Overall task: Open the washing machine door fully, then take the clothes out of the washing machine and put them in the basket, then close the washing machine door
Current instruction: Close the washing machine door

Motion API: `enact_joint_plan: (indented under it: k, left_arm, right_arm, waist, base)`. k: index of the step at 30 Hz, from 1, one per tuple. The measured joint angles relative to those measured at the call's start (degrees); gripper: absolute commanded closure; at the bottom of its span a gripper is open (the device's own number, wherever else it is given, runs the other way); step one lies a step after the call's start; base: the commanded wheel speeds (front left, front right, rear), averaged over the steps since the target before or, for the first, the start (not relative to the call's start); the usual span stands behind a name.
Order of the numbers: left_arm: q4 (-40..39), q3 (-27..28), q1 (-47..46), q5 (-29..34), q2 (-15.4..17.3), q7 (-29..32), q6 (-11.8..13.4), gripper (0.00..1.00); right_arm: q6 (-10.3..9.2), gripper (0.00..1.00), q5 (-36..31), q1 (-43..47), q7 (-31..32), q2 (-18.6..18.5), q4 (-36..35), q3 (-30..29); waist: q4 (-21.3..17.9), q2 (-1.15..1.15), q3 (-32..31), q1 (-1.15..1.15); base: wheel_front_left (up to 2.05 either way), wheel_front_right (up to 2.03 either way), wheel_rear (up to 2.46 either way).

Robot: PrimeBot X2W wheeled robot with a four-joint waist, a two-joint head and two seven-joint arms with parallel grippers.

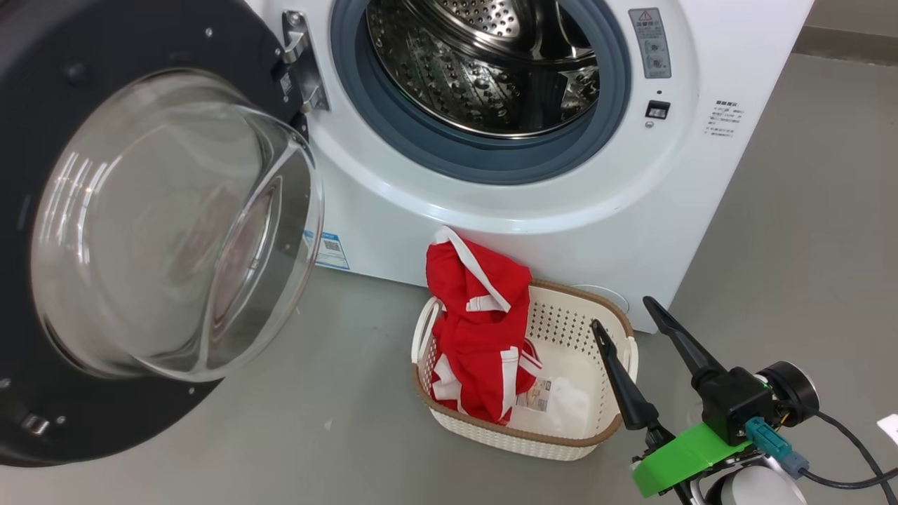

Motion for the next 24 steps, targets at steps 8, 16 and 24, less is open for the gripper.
enact_joint_plan:
  k: [8,16,24]
  left_arm:
    - [-6.1,1.9,3.6,-3.7,-4.1,3.7,0.0,1.00]
    - [-18.5,1.5,9.3,-5.1,-10.4,6.6,1.9,1.00]
    - [-32.5,1.5,14.2,-6.7,-15.9,9.1,7.3,1.00]
  right_arm:
    - [0.00,0.00,0.1,0.0,0.0,0.0,-0.1,0.1]
    - [0.00,0.00,2.1,0.0,0.0,0.0,-0.3,0.5]
    - [0.00,0.00,2.4,0.0,0.0,0.0,-0.4,0.6]
  waist:
    - [0.5,0.00,0.2,0.00]
    - [0.8,0.00,0.1,0.00]
    - [0.6,0.00,0.7,0.00]
  base:
    - [0.00,0.00,0.00]
    - [0.00,0.00,0.00]
    - [0.00,0.00,0.00]
